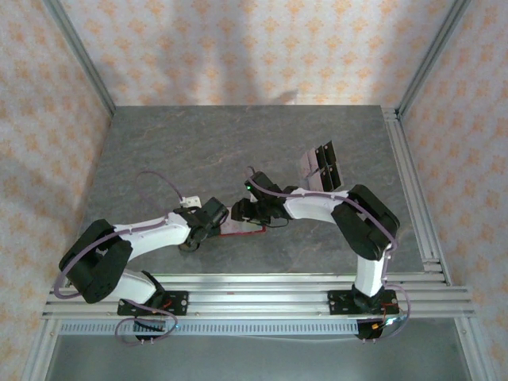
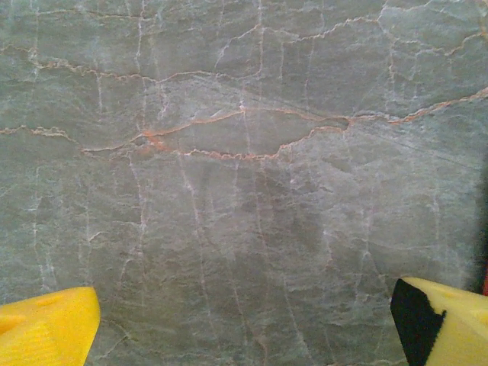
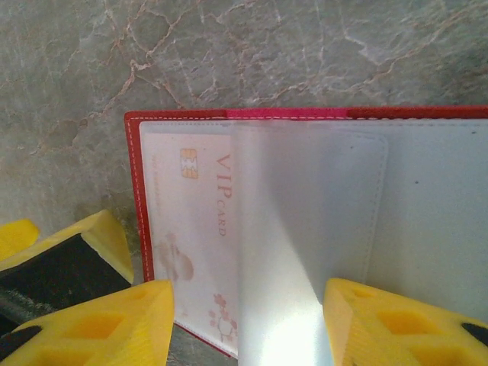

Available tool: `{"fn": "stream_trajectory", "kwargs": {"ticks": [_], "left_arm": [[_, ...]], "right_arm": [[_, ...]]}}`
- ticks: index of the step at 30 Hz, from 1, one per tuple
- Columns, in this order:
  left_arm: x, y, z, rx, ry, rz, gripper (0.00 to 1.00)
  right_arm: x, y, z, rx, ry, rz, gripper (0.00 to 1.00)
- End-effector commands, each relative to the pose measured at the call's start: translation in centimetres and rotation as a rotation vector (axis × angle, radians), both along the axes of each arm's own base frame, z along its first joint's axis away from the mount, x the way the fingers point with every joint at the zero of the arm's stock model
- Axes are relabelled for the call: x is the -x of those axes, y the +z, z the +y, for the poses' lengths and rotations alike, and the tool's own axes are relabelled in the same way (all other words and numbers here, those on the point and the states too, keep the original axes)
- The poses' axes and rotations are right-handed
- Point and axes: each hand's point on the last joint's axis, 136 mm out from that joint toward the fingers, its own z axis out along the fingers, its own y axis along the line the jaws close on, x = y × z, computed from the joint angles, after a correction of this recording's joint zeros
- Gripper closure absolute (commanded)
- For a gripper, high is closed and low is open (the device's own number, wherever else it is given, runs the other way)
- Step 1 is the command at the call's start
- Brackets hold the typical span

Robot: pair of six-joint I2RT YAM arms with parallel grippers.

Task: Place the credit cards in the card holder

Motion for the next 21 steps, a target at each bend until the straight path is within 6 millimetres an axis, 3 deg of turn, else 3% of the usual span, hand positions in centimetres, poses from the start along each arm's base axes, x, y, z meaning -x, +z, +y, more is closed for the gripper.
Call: {"fn": "stream_trajectory", "kwargs": {"ticks": [1, 8, 21], "left_arm": [[0.1, -0.2, 0.2, -0.02, -0.007, -0.001, 0.0], [0.1, -0.2, 0.2, -0.021, -0.009, -0.002, 0.0], [0.0, -0.2, 0.2, -0.023, -0.01, -0.001, 0.0]], "right_arm": [[-0.6, 0.9, 0.0, 0.022, -0.003, -0.038, 0.46], [-1.9, 1.9, -2.5, 0.078, -0.044, -0.091, 0.46], [-2.3, 2.1, -3.7, 0.102, -0.06, -0.104, 0.46]]}}
